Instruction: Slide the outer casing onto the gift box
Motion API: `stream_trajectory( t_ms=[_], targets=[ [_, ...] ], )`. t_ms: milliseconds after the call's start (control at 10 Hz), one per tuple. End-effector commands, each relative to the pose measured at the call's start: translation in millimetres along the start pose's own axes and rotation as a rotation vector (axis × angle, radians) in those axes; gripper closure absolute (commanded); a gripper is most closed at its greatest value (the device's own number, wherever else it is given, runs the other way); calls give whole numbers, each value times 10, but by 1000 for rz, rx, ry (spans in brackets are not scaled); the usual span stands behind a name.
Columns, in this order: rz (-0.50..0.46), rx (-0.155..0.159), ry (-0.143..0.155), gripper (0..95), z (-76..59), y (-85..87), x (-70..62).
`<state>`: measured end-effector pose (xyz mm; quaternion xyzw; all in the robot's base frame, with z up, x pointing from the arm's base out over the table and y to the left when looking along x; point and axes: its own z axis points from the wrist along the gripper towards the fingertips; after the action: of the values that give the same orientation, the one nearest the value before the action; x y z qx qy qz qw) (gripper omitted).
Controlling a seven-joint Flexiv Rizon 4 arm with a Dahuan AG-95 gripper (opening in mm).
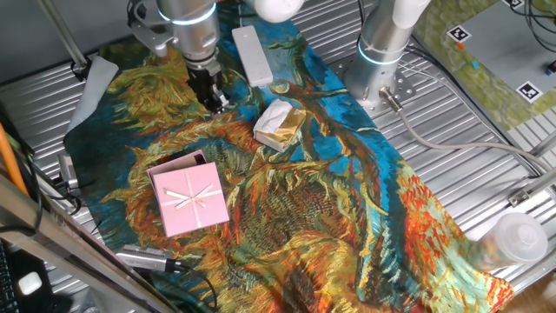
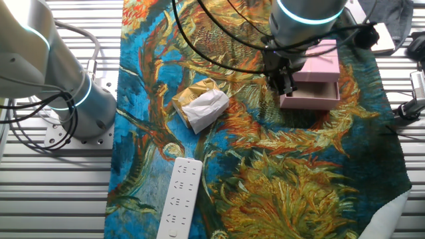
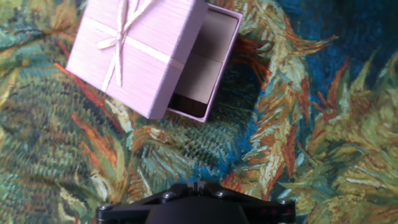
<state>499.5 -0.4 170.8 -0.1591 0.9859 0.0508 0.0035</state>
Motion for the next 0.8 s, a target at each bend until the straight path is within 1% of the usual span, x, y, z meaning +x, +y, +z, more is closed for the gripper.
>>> stream_trajectory(
  t_ms=[100, 200, 300, 400, 500, 600, 700, 800],
  targets=[
    [5, -6, -1, 950, 8, 1, -6],
    [0, -5, 4, 950, 8, 1, -6],
    [-4, -10, 9, 950, 8, 1, -6],
    [-15, -19, 8, 950, 8, 1, -6],
    [-43, -23, 30, 950, 8, 1, -6],
    [-49, -24, 42, 950, -14, 26, -24],
    [-41, -18, 47, 950, -65, 116, -110],
    [-23, -5, 52, 950, -93, 279, -266]
  ],
)
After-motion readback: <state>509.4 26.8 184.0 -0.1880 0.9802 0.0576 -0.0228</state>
